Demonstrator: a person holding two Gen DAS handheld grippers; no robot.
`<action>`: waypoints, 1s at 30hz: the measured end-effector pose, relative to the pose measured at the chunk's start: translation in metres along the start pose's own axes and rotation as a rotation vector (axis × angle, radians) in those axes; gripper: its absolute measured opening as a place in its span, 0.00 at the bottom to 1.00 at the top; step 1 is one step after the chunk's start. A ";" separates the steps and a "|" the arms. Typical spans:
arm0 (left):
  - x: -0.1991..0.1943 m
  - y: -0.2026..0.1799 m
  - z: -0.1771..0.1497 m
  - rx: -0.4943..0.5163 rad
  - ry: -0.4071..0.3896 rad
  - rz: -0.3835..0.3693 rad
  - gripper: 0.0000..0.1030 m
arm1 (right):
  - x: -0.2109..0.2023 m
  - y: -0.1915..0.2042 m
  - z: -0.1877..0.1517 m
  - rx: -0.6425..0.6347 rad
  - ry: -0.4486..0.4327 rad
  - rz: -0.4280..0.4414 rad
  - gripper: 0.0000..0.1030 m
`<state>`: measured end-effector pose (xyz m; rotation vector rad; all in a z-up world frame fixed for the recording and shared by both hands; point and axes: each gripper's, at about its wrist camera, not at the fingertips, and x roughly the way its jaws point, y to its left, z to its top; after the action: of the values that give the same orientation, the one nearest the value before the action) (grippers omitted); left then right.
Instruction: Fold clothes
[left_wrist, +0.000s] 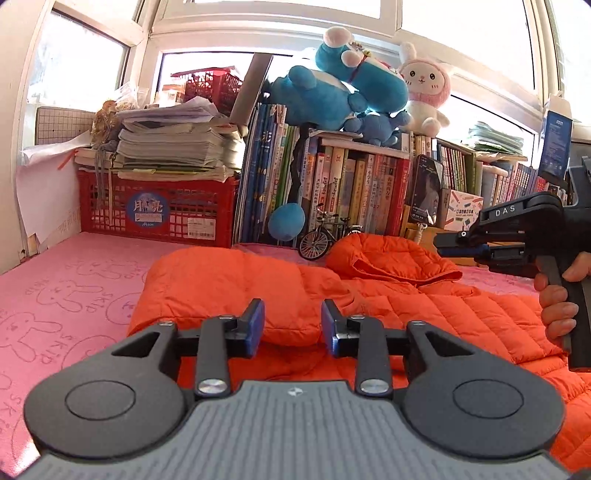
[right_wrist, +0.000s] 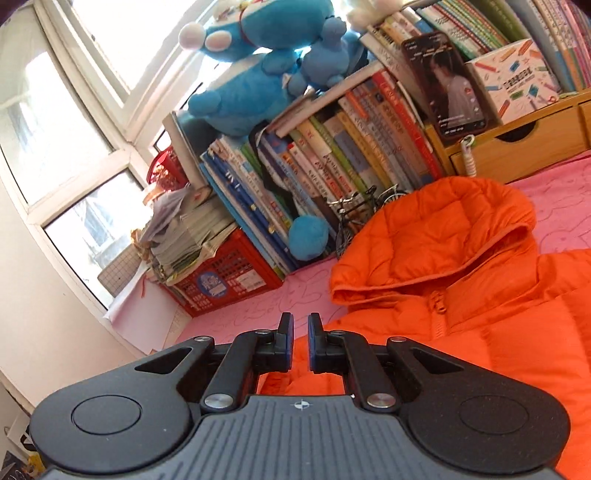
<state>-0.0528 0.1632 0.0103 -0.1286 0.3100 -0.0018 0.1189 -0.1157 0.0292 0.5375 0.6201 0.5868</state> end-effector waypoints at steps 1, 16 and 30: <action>-0.001 -0.001 0.003 0.001 -0.020 0.000 0.42 | -0.002 -0.006 0.001 0.014 0.009 0.013 0.15; -0.013 0.004 -0.002 0.096 -0.003 0.091 0.61 | 0.096 0.070 -0.070 -0.133 0.221 0.072 0.07; 0.006 -0.020 0.004 0.072 -0.008 0.022 0.65 | -0.074 -0.012 -0.013 -0.421 -0.147 -0.299 0.07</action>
<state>-0.0454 0.1433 0.0153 -0.0537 0.3033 0.0088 0.0655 -0.1687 0.0407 0.0865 0.4101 0.3749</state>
